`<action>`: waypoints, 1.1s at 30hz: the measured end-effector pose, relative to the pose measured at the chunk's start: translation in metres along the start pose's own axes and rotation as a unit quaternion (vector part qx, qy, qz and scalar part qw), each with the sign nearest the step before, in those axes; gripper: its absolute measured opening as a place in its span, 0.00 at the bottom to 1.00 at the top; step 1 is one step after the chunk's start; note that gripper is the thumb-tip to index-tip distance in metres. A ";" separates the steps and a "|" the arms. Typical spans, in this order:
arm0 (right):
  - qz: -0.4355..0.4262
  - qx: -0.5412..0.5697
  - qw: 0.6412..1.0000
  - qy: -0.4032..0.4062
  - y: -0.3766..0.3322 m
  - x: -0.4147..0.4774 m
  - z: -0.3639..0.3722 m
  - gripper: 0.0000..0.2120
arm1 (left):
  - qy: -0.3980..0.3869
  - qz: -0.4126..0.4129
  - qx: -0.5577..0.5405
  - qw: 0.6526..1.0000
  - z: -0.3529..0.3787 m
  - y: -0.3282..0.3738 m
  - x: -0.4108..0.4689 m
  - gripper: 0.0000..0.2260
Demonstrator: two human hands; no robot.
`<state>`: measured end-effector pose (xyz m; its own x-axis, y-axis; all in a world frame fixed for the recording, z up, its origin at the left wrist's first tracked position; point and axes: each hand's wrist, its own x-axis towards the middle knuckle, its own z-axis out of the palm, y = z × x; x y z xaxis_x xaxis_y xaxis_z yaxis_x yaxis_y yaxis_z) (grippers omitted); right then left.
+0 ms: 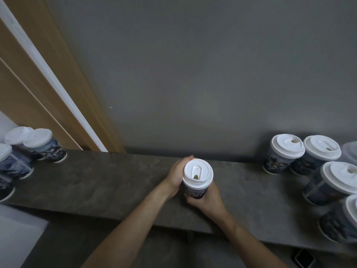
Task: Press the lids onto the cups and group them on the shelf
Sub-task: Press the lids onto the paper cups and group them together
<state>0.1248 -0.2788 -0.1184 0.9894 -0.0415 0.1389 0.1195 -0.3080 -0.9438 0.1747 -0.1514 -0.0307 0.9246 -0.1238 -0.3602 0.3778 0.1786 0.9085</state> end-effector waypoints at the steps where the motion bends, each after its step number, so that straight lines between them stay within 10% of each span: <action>1: -0.003 0.004 1.000 0.003 -0.002 0.000 0.000 0.37 | 0.034 0.010 -0.023 0.999 0.003 -0.002 -0.004 0.15; 6: 0.014 0.041 0.999 0.019 0.000 -0.001 0.004 0.42 | 0.147 0.061 -0.033 0.987 0.012 -0.018 -0.017 0.13; 11: 0.027 0.003 0.999 -0.020 0.003 0.000 -0.001 0.38 | -0.072 -0.029 0.030 0.997 -0.002 0.010 -0.012 0.18; 18: 0.011 0.029 0.999 0.016 -0.004 0.000 0.005 0.44 | 0.126 0.050 -0.009 0.991 0.008 -0.013 -0.017 0.15; 24: -0.004 -0.010 1.000 -0.023 0.000 0.001 -0.003 0.37 | -0.062 -0.038 0.052 0.996 -0.004 0.013 -0.007 0.17; 33: 0.018 0.046 0.999 0.020 -0.001 -0.001 0.003 0.43 | 0.080 0.011 -0.010 0.997 0.006 -0.008 -0.015 0.16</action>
<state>0.1235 -0.2758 -0.1189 0.9894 -0.0889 0.1146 0.0931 -0.2164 -0.9719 0.1572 -0.1565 -0.0313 0.9281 0.0379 -0.3703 0.3561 0.1995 0.9129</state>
